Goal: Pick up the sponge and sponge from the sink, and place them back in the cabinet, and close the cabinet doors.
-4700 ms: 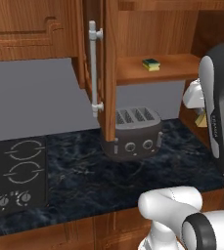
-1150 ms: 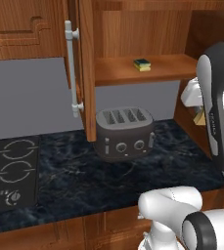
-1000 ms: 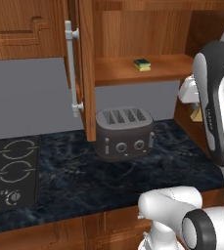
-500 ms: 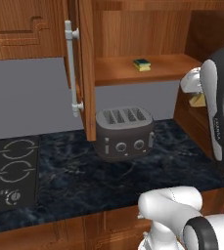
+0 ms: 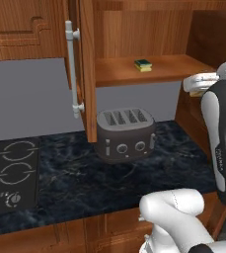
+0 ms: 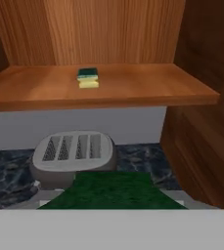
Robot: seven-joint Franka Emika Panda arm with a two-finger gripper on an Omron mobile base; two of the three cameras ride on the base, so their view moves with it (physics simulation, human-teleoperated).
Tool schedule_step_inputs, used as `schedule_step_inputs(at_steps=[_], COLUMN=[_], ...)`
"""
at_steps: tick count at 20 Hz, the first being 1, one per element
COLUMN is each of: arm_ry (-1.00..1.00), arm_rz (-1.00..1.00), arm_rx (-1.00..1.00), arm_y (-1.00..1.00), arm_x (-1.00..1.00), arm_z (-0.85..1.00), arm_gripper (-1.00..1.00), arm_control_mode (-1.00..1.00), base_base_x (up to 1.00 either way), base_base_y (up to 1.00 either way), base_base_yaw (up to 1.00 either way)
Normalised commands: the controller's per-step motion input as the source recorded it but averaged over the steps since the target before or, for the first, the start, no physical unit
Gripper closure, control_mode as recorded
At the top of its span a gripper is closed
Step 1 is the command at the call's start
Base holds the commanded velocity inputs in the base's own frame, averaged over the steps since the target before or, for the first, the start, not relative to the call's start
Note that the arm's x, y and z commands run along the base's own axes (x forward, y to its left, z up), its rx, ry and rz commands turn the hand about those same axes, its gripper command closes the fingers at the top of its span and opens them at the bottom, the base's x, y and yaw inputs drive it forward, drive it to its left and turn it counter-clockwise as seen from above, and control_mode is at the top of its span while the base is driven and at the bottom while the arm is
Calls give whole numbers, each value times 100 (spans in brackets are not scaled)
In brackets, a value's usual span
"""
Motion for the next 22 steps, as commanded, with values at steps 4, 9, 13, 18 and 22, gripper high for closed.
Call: schedule_step_inputs(at_steps=[4,9,13,18,22], arm_ry=[-14,-5,0,1,2], arm_rz=[0,0,0,0,0], arm_rx=[0,0,0,0,0], arm_y=[0,0,0,0,-5], arm_x=[40,49,43,35,32], arm_z=[0,4,23,35,27], arm_gripper=[100,100,100,100,100], arm_control_mode=[-100,-100,-100,-100,-100], base_base_x=[0,0,0,0,0], base_base_y=[0,0,0,0,0], base_base_yaw=[0,0,0,0,0])
